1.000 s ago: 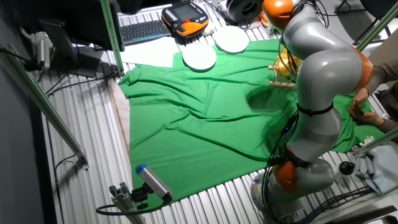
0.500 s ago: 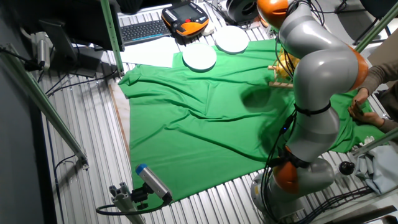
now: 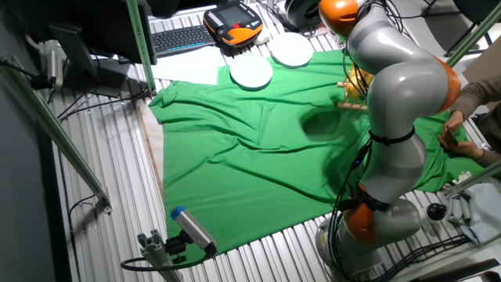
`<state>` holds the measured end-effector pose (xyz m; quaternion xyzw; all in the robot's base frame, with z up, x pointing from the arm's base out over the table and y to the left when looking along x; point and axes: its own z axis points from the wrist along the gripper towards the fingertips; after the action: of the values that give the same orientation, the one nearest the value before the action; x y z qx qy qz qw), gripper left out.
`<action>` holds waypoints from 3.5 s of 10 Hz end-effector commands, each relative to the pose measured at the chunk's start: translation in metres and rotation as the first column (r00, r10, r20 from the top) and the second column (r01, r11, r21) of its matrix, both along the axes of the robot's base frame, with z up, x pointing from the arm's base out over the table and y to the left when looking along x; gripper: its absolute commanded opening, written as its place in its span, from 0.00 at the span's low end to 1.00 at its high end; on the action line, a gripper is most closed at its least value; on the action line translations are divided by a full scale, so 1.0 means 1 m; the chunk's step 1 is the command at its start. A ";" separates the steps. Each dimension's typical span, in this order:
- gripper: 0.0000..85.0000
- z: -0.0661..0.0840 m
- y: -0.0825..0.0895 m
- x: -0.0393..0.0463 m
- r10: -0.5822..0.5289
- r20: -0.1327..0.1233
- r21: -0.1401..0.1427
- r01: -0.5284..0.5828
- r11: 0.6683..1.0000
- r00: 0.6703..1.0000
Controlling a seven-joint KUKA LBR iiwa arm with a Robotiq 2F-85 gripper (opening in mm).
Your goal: Put the dish on the dish rack
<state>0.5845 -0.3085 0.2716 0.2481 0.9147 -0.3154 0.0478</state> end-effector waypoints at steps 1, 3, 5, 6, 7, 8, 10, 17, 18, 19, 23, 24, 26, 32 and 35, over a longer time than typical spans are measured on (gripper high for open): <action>0.00 -0.001 0.003 0.0001 0.003 -0.002 0.010 -0.003 1.000 1.000; 0.00 0.000 0.008 0.0005 -0.003 0.004 0.032 0.003 0.999 1.000; 0.40 -0.002 0.012 -0.0002 -0.021 0.040 0.020 0.020 1.000 0.999; 0.60 -0.004 0.014 -0.0006 -0.033 0.060 0.018 0.032 0.999 0.998; 0.80 -0.007 0.016 -0.0015 -0.045 0.082 0.013 0.044 0.999 0.996; 0.80 -0.008 0.019 -0.0028 -0.058 0.101 0.014 0.057 0.998 0.993; 1.00 -0.004 0.025 -0.0038 -0.073 0.098 0.055 0.067 0.996 0.992; 1.00 0.011 0.036 -0.0070 -0.097 0.125 0.373 0.044 0.927 0.987; 0.80 0.013 0.035 -0.0077 -0.053 0.108 0.386 0.007 0.922 0.993; 0.60 0.014 0.032 -0.0086 -0.003 0.076 0.397 -0.027 0.917 0.997; 0.00 0.026 0.012 -0.0218 0.193 0.014 0.430 -0.180 0.885 0.981; 0.00 0.027 0.011 -0.0242 0.226 0.024 0.445 -0.213 0.870 0.974; 0.00 0.021 0.020 -0.0296 0.258 0.030 0.481 -0.240 0.843 0.966; 0.00 0.015 0.024 -0.0348 0.415 0.021 0.499 -0.369 0.784 0.909; 0.00 0.015 0.024 -0.0348 0.438 0.014 0.501 -0.386 0.775 0.899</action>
<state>0.5497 -0.2843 0.2864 0.0306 0.9974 -0.0646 0.0037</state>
